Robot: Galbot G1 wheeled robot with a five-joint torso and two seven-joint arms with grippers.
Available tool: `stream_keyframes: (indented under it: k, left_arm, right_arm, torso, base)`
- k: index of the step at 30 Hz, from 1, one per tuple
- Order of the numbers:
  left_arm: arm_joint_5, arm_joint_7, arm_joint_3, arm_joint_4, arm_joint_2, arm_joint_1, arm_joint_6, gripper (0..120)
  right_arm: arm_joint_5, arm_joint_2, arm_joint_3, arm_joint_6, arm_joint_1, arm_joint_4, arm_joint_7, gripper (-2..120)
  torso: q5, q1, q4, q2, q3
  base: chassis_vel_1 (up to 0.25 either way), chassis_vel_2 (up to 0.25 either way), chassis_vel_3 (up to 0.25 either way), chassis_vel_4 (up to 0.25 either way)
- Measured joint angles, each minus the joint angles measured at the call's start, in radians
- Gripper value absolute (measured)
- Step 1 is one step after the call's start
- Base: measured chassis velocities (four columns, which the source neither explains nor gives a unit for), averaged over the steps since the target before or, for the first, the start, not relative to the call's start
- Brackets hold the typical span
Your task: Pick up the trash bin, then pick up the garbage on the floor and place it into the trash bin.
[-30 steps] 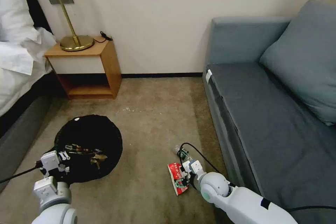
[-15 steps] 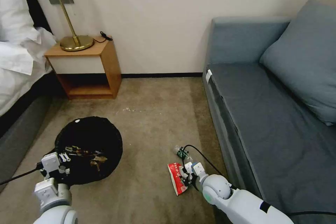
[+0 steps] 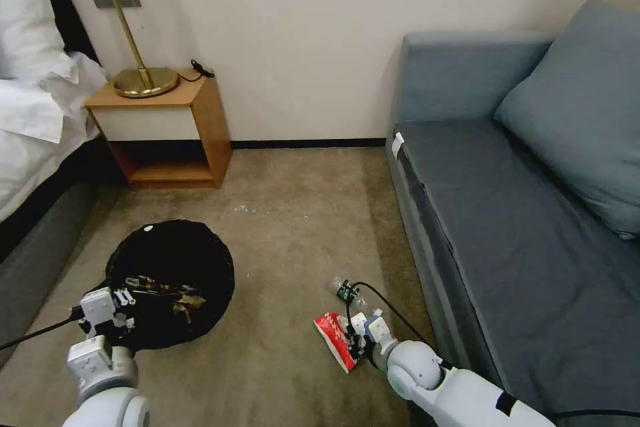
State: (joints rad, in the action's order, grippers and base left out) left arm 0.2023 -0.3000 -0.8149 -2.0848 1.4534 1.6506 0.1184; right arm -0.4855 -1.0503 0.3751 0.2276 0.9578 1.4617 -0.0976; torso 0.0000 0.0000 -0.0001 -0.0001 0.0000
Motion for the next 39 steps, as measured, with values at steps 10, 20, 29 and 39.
stream_keyframes:
  k: [10, 20, 29, 39]
  left_arm:
    - [0.008, 0.015, 0.005, 0.011, -0.002, -0.017, 0.012, 5]
    - [0.000, 0.027, 0.012, 0.004, 0.008, -0.014, 0.026, 5]
    - [0.009, 0.032, 0.018, -0.037, 0.024, -0.002, 0.043, 5]
    - [0.009, 0.032, 0.024, -0.044, 0.029, -0.003, 0.050, 5]
  right_arm:
    - [-0.174, -0.046, 0.061, -0.553, -0.165, 0.045, 0.385, 0]
    - [-0.154, -0.157, 0.205, -0.591, -0.339, -0.045, 0.406, 0]
    - [-0.052, -0.211, 0.308, -0.604, -0.370, -0.089, 0.245, 0]
    - [0.001, -0.245, 0.308, -0.556, -0.334, -0.091, 0.129, 9]
  torso:
    - [0.0000, 0.000, 0.0004, 0.000, 0.000]
    - [-0.0001, 0.000, 0.0004, 0.000, 0.000]
    - [0.0000, 0.000, 0.0001, 0.000, 0.000]
    - [0.0000, 0.000, 0.0001, 0.000, 0.000]
  base:
    - [0.000, 0.000, 0.000, 0.000]
    - [0.000, 0.000, 0.000, 0.000]
    - [0.000, 0.000, 0.000, 0.000]
    - [0.000, 0.000, 0.000, 0.000]
